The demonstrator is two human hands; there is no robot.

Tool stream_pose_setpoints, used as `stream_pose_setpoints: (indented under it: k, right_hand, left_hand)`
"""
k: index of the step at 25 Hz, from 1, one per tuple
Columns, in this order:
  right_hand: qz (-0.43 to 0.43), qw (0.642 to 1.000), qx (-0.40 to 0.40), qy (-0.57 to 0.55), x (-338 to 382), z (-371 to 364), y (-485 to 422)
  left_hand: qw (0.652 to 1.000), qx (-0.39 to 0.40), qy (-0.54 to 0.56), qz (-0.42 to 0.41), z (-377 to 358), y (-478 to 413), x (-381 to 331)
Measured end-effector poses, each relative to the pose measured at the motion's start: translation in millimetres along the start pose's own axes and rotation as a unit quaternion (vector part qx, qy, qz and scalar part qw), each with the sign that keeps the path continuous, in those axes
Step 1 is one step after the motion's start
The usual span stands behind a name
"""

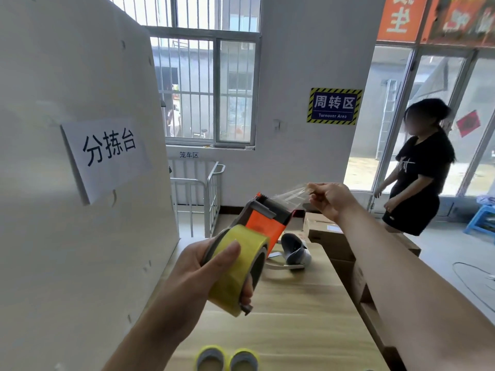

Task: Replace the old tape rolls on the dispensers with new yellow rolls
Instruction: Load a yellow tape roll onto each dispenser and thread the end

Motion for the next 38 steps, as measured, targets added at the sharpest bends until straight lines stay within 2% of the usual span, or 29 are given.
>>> stream_pose_setpoints:
  k: [4,8,11,15,19,22,24,28,31,35,38]
  right_hand:
    - [-0.003,0.999,-0.051,-0.004,-1,30,-13]
    - [-0.022,0.999,-0.022,0.017,-15,17,-11]
    - [-0.075,0.997,0.001,0.026,-51,-1,4]
    - [-0.189,0.981,0.049,0.011,-123,-14,45]
    - [-0.304,0.945,0.075,-0.091,-185,-13,103]
    - [-0.365,0.889,0.091,-0.26,-220,-9,146]
    - [-0.372,0.848,0.083,-0.368,-236,3,168]
    - [-0.343,0.809,0.022,-0.477,-264,46,199]
    - [-0.307,0.8,-0.073,-0.51,-284,97,217]
    - [-0.279,0.806,-0.203,-0.481,-313,153,246]
    - [-0.319,0.808,-0.314,-0.383,-334,177,270]
  left_hand:
    - [1.0,0.009,0.002,-0.004,1,5,-3]
    - [0.999,0.005,0.044,-0.012,2,-3,-7]
    - [0.996,-0.026,0.087,-0.004,5,-12,-10]
    - [0.986,-0.078,0.146,0.008,15,-28,-5]
    - [0.982,-0.127,0.133,0.044,31,-42,24]
    - [0.976,-0.153,0.129,0.082,27,-48,54]
    - [0.969,-0.161,0.144,0.117,17,-48,84]
    - [0.952,-0.163,0.163,0.201,-18,-44,153]
    - [0.937,-0.149,0.167,0.27,-53,-31,204]
    - [0.915,-0.129,0.194,0.33,-98,-13,255]
    - [0.905,-0.112,0.194,0.362,-119,1,284]
Point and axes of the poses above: each hand's wrist, its own y-axis away from the middle knuckle, its own z-axis out of the back of the hand, x = y × z, the point moved 10 cm from there along -y, towards the middle knuckle, and after that the axes turned 6 degrees about -x, right-handed, at the moved point
